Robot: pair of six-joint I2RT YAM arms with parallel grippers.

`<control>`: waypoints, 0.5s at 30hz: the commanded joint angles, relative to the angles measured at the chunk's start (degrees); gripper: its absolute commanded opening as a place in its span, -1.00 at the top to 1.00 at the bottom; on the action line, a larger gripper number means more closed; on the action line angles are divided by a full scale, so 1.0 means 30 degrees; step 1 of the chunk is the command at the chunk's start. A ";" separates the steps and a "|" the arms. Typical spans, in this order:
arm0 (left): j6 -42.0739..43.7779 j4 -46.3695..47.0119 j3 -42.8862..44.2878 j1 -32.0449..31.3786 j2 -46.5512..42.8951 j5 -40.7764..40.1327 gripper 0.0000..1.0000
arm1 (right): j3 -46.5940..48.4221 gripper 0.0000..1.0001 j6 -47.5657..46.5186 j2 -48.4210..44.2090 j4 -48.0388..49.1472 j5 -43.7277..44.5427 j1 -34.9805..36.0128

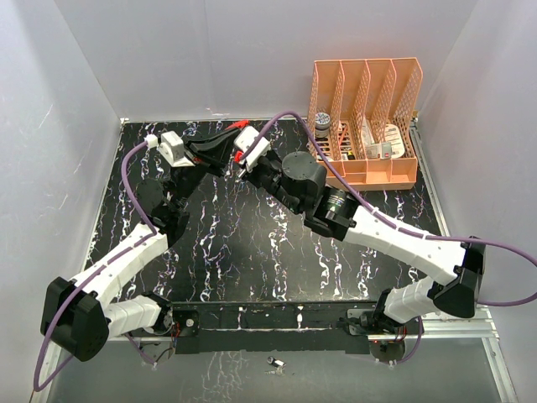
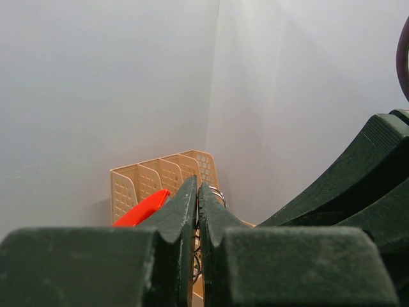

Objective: Remove the keys from the keyring

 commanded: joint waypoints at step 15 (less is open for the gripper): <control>0.0631 0.0591 -0.0281 -0.0016 -0.1770 -0.2924 1.00 | -0.0808 1.00 0.0698 -0.0303 -0.2569 -0.3336 0.1420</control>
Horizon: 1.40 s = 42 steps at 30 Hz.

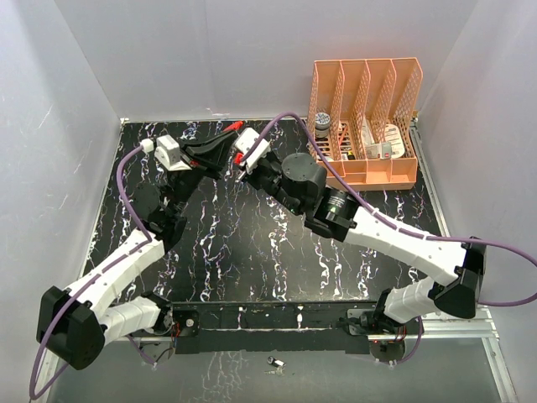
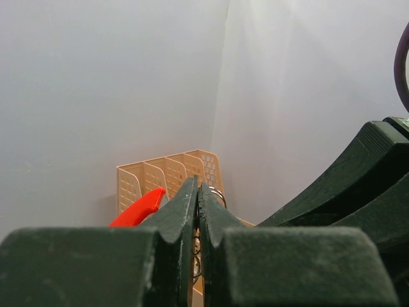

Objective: Remove the keys from the keyring

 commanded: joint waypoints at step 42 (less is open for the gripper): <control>0.7237 -0.7647 0.0370 -0.0039 -0.3504 0.4755 0.67 | -0.0556 1.00 -0.1910 -0.2922 -0.3386 -0.0058 0.1429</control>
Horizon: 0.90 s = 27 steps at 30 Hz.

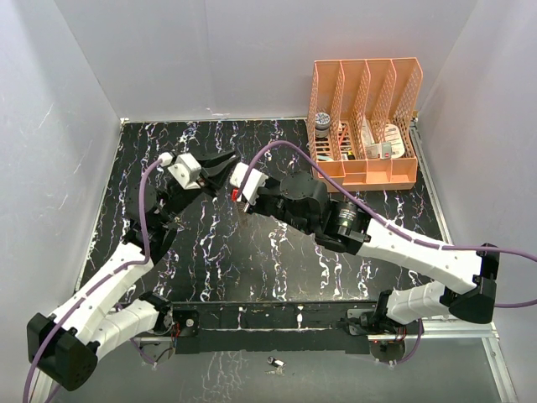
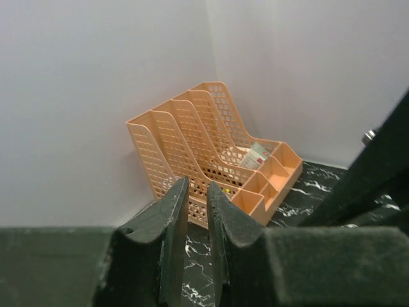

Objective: Remove the keys from the keyring

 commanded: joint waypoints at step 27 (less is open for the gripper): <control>-0.1619 -0.1475 -0.0570 0.0034 -0.1862 0.3840 0.48 | -0.0197 1.00 0.0011 -0.1926 0.2158 0.0468 -0.0006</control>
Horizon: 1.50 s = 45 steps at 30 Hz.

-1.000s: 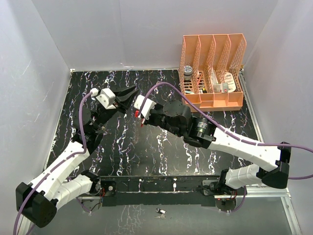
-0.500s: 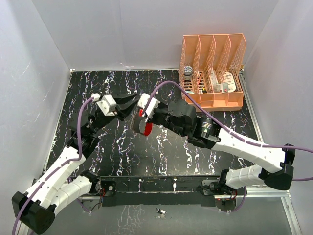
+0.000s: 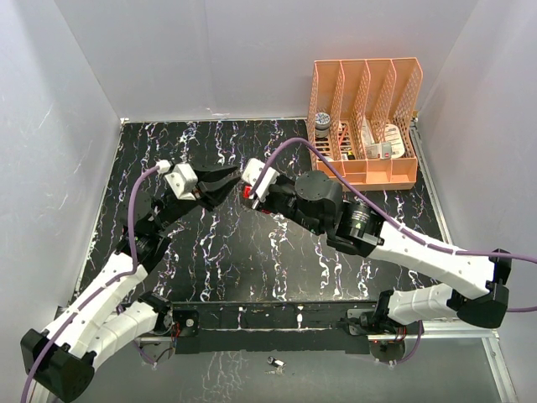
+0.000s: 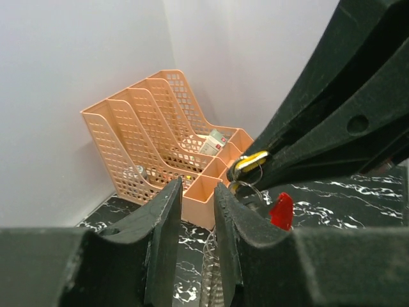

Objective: Remove the keys from the keyring

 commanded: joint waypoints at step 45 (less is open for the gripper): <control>-0.4654 0.7506 -0.0505 0.0048 0.4049 0.3661 0.77 | -0.0083 1.00 0.0212 -0.0624 0.2556 -0.1003 -0.0006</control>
